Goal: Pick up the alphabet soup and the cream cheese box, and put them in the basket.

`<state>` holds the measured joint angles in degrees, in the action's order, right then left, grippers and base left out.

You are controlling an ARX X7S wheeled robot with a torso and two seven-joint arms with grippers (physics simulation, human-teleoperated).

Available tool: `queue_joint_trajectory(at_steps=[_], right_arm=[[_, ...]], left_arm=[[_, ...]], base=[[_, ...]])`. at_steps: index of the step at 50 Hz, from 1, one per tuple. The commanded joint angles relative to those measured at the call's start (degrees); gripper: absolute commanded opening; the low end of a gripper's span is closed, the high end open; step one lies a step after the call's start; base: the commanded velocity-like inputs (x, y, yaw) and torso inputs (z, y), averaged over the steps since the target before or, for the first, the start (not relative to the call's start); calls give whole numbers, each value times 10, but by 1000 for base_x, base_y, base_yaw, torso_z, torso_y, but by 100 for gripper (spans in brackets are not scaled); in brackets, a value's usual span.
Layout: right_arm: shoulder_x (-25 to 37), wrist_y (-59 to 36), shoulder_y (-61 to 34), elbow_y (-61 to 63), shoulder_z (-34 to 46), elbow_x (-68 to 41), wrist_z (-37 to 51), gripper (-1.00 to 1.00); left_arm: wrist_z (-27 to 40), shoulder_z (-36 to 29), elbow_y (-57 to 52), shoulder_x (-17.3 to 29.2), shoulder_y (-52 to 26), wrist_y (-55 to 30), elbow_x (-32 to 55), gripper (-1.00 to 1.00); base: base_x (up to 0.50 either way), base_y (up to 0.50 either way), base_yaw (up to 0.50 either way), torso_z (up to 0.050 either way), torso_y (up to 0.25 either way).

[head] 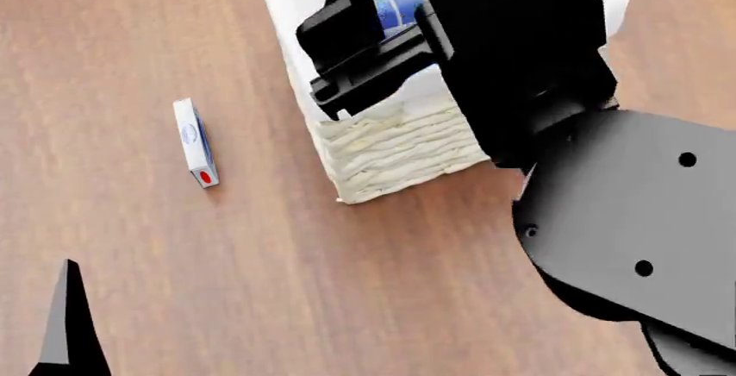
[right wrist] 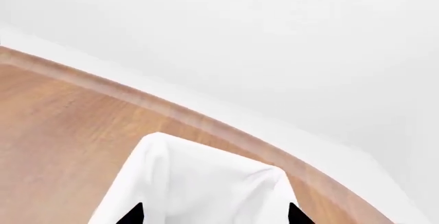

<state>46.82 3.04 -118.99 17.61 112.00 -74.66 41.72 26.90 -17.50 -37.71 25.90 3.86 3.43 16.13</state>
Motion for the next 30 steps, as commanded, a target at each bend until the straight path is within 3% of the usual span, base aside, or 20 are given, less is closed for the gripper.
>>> queue_joint_trajectory(at_steps=[1,8,16,30], right_arm=[[146,13,43,232,36,173,195,100],[172,34,170,260,87,341,321,100],[168,142,312,229,108,503,424,100],[157,179,372,194,110,527,434,100]], left_arm=[[-3,-8,3,-3,-12,-4,1,100],[1,-5,-2,0,-12,-7,0,100],[2,-13,-8,0,-13,-12,-9,100],[-9,-24,28,-13,-47,-23,6,100]], base=[[0,0,0,0,0],[0,0,0,0,0],[0,0,0,0,0],[0,0,0,0,0]])
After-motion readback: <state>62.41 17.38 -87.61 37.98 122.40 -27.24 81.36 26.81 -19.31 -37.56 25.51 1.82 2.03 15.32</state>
